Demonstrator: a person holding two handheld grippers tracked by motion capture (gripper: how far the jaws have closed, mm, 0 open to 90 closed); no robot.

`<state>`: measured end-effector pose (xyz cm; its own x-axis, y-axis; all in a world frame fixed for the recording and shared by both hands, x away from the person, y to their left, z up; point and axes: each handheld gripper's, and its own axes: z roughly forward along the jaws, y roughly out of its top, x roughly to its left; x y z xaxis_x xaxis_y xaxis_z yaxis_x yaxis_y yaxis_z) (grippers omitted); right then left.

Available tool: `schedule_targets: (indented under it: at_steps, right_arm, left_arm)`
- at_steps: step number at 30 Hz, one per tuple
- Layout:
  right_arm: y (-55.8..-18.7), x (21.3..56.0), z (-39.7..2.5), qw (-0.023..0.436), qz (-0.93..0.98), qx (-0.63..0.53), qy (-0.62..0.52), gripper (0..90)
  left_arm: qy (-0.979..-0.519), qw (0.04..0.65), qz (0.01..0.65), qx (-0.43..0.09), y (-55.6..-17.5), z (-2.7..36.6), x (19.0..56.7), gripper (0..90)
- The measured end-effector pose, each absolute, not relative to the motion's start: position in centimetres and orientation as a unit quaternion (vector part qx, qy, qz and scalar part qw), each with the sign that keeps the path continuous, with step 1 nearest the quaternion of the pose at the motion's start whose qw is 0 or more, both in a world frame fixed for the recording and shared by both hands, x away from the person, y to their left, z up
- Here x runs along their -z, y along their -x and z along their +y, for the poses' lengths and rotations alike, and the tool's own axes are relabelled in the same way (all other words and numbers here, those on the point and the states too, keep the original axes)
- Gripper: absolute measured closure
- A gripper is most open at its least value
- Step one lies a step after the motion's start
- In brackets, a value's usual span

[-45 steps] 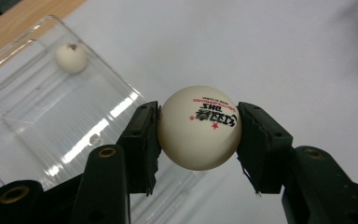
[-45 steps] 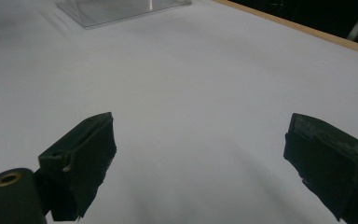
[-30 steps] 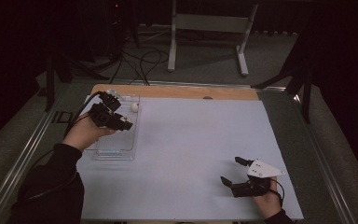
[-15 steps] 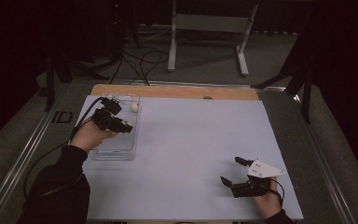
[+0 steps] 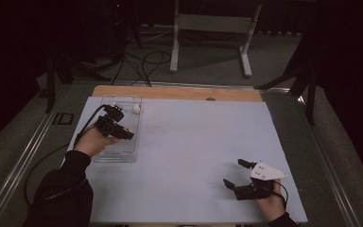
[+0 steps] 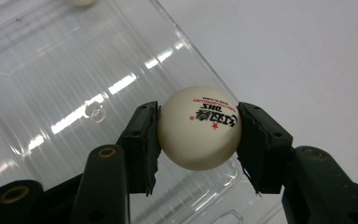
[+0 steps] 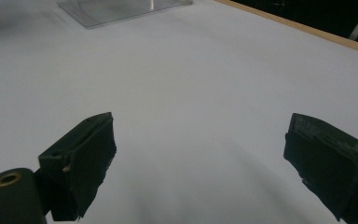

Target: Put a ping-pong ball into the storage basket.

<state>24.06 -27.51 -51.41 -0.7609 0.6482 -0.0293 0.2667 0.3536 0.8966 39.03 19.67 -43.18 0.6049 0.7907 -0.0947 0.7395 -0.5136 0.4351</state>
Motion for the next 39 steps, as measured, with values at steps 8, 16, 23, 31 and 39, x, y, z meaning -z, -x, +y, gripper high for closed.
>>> schedule_targets:
  at_steps: [8, 16, 23, 31, 39]
  right_arm:
    - [-24.1, 51.5, -27.5, 0.194, 0.800, -0.491, -0.285, 8.7]
    - [-24.1, 51.5, -27.5, 0.193, 0.800, -0.491, -0.286, 8.7]
    - [-24.1, 51.5, -27.5, 0.191, 0.800, -0.490, -0.287, 8.7]
    - [-24.1, 51.5, -27.5, 0.192, 0.801, -0.491, -0.284, 8.7]
    - [-24.1, 51.5, -27.5, 0.191, 0.802, -0.490, -0.283, 8.7]
  left_arm:
    - [-0.867, 0.218, 0.444, -0.050, -39.2, 19.8, 44.3, 52.1]
    - [-0.870, 0.200, 0.448, -0.058, -39.1, 19.6, 45.0, 52.1]
    - [-0.872, 0.190, 0.449, -0.051, -39.4, 19.2, 45.6, 52.1]
    - [-0.871, 0.180, 0.456, -0.043, -39.7, 19.2, 46.3, 52.0]
    - [-0.862, 0.180, 0.471, -0.041, -40.0, 19.3, 46.7, 51.6]
